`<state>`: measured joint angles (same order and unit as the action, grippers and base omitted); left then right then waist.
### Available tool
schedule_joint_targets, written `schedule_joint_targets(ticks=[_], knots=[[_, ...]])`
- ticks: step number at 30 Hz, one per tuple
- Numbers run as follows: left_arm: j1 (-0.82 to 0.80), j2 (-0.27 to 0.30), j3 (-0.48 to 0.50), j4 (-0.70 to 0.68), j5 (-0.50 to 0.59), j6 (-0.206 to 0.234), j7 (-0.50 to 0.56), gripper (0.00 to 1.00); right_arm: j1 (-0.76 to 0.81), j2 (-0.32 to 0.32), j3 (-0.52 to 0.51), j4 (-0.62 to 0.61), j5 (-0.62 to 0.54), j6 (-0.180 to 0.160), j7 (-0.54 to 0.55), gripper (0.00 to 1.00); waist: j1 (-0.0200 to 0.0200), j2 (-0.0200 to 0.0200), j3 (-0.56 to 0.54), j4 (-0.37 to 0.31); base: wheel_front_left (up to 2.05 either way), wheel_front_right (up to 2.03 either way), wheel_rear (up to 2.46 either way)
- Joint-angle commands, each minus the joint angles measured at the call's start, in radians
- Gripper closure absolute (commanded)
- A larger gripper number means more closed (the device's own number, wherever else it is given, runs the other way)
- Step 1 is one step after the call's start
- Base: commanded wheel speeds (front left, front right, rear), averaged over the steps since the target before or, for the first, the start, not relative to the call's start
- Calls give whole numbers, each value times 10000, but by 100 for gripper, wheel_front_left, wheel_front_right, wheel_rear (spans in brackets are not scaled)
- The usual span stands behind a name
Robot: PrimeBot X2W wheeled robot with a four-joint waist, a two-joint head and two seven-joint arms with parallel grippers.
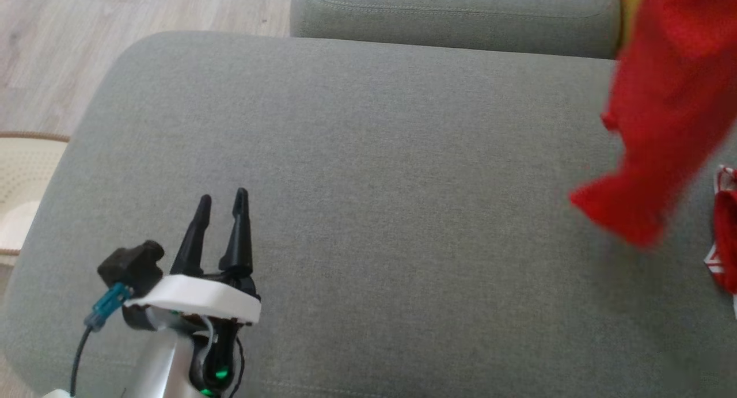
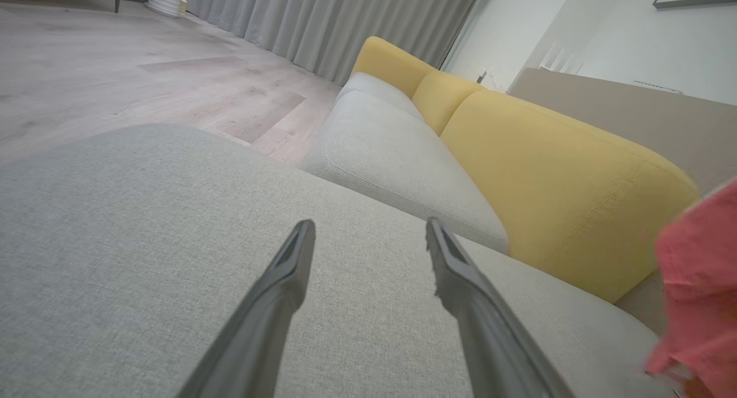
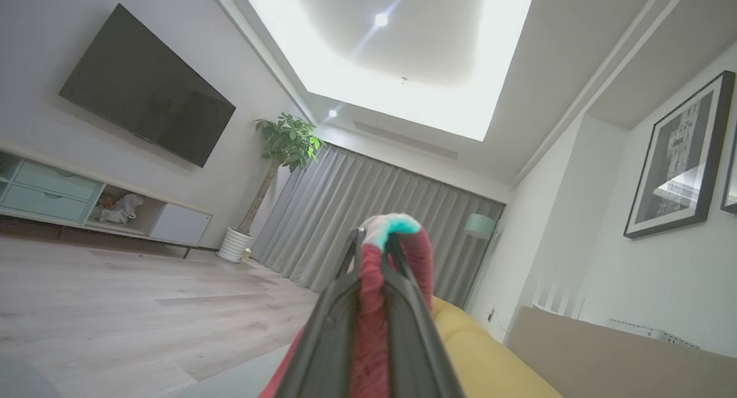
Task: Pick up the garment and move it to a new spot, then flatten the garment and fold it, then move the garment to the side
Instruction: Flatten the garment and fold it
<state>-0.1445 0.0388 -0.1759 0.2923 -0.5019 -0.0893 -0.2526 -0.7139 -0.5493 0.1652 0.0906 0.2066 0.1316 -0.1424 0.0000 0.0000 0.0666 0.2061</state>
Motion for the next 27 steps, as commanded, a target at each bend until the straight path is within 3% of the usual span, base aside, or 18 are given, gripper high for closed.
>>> schedule_joint_targets(ticks=[1, 4, 8, 12, 18, 19, 20, 21, 27], knots=[[-196, 114, 242, -286, 18, -45, -91, 0, 143, -215, 34, -576, -55, -9, 318, 100, 0, 0, 64, 181, 0, 0, 0], [-236, 114, 111, -286, -56, -40, -91, 0, 357, -451, 647, -1066, 111, -9, 913, 100, 0, 0, 185, 497, 0, 0, 0], [-329, 114, -17, -260, -150, -13, -91, 0, 64, -683, 2404, -806, 658, -9, 1454, 100, 0, 0, 479, 937, 0, 0, 0], [-547, 114, -291, -204, -309, -22, -91, 0, -821, -422, 4139, 750, 988, -9, 1759, 100, 0, 0, 905, 1439, 0, 0, 0], [-885, 114, -805, -197, -627, 60, -91, 0, -2277, 900, 6539, 3571, 1569, -9, 1618, 100, 0, 0, 1475, 2119, 0, 0, 0], [-919, 114, -861, -186, -642, 79, -91, 0, -2512, 1174, 6841, 4000, 1647, -9, 1499, 85, 0, 0, 1532, 2191, 0, 0, 0], [-948, 114, -911, -177, -650, 96, -91, 0, -2709, 1458, 7110, 4417, 1758, -9, 1376, 48, 0, 0, 1581, 2251, 0, 0, 0], [-972, 114, -954, -168, -654, 114, -91, 0, -2870, 1758, 7269, 4846, 1944, -9, 1278, 0, 0, 0, 1617, 2298, 0, 0, 0], [-1017, 114, -1033, -157, -657, 198, -91, 0, -3535, 2808, 8114, 6347, 2530, -9, 739, 0, 0, 0, 1657, 2276, 0, 0, 0]])
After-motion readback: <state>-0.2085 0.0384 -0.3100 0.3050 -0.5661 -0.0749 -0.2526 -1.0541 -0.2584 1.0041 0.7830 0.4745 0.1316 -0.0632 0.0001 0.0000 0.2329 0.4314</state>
